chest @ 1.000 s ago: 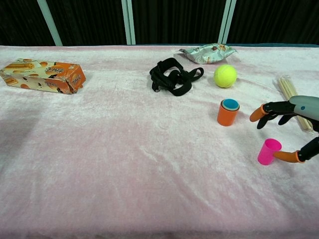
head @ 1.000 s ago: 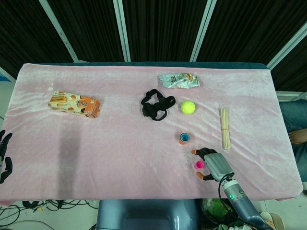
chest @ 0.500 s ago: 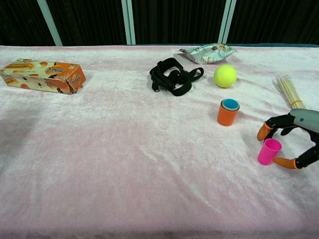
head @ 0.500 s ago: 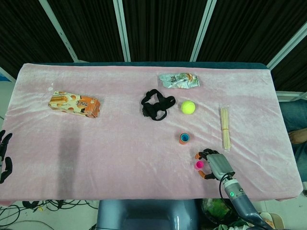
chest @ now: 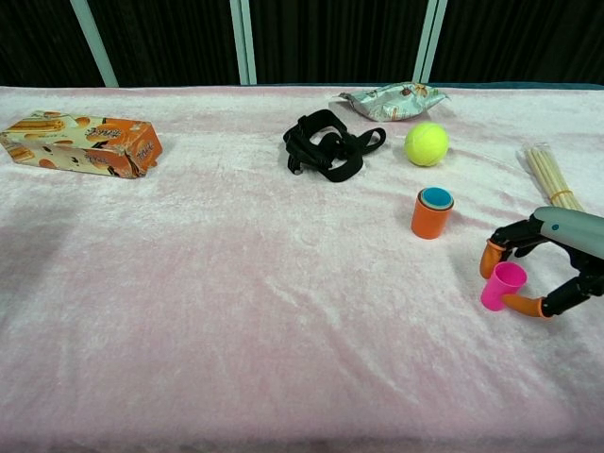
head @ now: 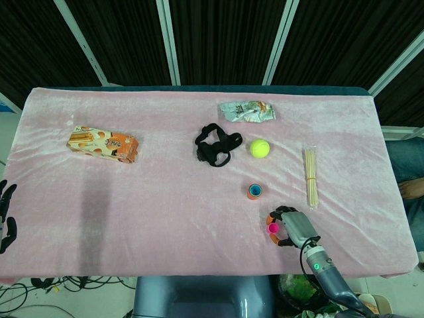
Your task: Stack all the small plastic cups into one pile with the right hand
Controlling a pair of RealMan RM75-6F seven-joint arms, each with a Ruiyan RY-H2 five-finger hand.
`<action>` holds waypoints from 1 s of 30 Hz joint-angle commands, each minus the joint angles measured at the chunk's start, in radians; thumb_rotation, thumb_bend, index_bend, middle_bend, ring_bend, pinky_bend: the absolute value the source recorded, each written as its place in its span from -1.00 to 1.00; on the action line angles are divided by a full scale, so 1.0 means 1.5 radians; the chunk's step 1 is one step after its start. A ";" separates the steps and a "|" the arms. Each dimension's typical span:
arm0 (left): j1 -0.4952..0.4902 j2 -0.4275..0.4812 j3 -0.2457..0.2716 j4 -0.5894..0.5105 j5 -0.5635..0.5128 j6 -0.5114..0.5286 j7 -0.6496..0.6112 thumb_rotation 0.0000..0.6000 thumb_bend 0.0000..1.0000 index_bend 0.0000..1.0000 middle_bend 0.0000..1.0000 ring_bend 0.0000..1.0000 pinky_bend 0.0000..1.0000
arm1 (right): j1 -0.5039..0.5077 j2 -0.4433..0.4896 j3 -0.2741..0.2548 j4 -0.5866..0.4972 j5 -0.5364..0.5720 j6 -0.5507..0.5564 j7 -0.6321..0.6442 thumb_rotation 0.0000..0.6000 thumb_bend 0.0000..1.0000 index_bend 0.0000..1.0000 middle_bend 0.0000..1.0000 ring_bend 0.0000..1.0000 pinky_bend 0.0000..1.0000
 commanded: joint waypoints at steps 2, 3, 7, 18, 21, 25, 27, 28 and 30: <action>0.000 0.000 0.000 0.000 0.000 0.001 -0.001 1.00 0.39 -0.87 -0.97 -1.00 -0.94 | 0.003 0.007 0.008 -0.005 -0.009 0.002 0.002 1.00 -0.38 0.05 -0.07 -0.55 -0.59; 0.000 0.000 0.000 0.000 0.000 0.001 -0.001 1.00 0.39 -0.87 -0.97 -1.00 -0.94 | 0.004 0.010 0.011 -0.009 -0.010 0.003 0.002 1.00 -0.38 0.05 -0.07 -0.55 -0.59; 0.000 0.000 0.000 0.000 0.000 0.000 -0.001 1.00 0.39 -0.87 -0.97 -1.00 -0.94 | 0.021 0.048 0.036 -0.043 -0.011 -0.003 -0.013 1.00 -0.38 0.09 -0.07 -0.55 -0.59; 0.000 0.001 0.001 -0.003 0.003 0.001 -0.002 1.00 0.39 -0.87 -0.97 -1.00 -0.94 | 0.112 0.146 0.132 -0.114 0.107 -0.092 -0.088 1.00 -0.38 0.10 -0.07 -0.55 -0.59; 0.000 0.001 -0.001 -0.003 0.001 0.002 -0.003 1.00 0.39 -0.87 -0.97 -1.00 -0.94 | 0.140 0.150 0.153 -0.106 0.150 -0.130 -0.080 1.00 -0.38 0.10 -0.07 -0.55 -0.59; 0.000 0.002 -0.001 -0.002 0.000 0.001 -0.004 1.00 0.39 -0.87 -0.97 -1.00 -0.94 | 0.172 0.146 0.165 -0.081 0.191 -0.165 -0.083 1.00 -0.38 0.10 -0.07 -0.55 -0.59; 0.000 0.002 -0.001 -0.002 0.000 0.001 -0.004 1.00 0.39 -0.87 -0.97 -1.00 -0.94 | 0.183 0.140 0.168 -0.068 0.206 -0.173 -0.087 1.00 -0.38 0.10 -0.07 -0.55 -0.59; 0.000 0.001 -0.001 -0.002 0.000 0.001 -0.004 1.00 0.39 -0.87 -0.97 -1.00 -0.94 | 0.188 0.136 0.168 -0.062 0.212 -0.175 -0.088 1.00 -0.38 0.10 -0.07 -0.55 -0.59; 0.000 0.001 -0.001 -0.001 -0.002 0.000 -0.004 1.00 0.39 -0.87 -0.97 -1.00 -0.94 | 0.196 0.129 0.170 -0.052 0.223 -0.179 -0.089 1.00 -0.38 0.10 -0.07 -0.55 -0.59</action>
